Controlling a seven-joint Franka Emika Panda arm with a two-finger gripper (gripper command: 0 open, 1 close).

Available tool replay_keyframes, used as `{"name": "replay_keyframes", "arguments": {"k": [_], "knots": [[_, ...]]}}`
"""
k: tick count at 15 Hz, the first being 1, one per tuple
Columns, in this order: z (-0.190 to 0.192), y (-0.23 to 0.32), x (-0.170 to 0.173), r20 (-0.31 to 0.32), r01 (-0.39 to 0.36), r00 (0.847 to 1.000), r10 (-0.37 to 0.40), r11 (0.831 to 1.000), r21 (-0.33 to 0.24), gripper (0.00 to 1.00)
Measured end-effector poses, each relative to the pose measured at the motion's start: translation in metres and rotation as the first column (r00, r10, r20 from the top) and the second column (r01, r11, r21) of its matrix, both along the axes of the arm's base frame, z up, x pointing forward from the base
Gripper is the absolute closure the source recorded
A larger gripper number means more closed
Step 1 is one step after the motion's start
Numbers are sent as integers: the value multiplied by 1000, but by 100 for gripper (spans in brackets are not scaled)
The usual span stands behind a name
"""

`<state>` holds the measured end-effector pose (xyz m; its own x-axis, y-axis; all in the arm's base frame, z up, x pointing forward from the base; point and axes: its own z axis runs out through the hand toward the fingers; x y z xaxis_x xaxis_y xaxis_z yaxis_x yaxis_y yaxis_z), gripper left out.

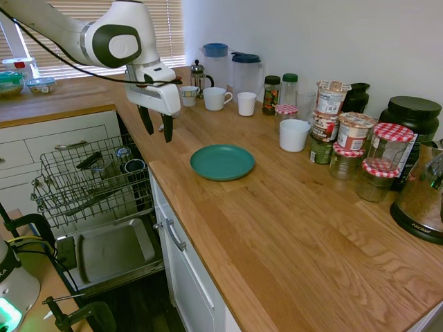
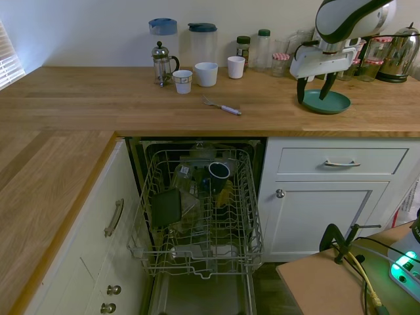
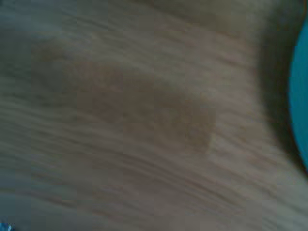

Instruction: Put the fork in the dishwasher

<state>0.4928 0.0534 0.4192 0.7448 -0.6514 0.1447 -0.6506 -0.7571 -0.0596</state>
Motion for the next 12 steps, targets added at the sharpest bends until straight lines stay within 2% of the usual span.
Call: {"name": "replay_keyframes", "arguments": {"k": [4,12], "knots": [[-8,48,56,39,-145,989,144,989,1,0],[-31,148,131,84,-319,945,316,948,17,0]]}}
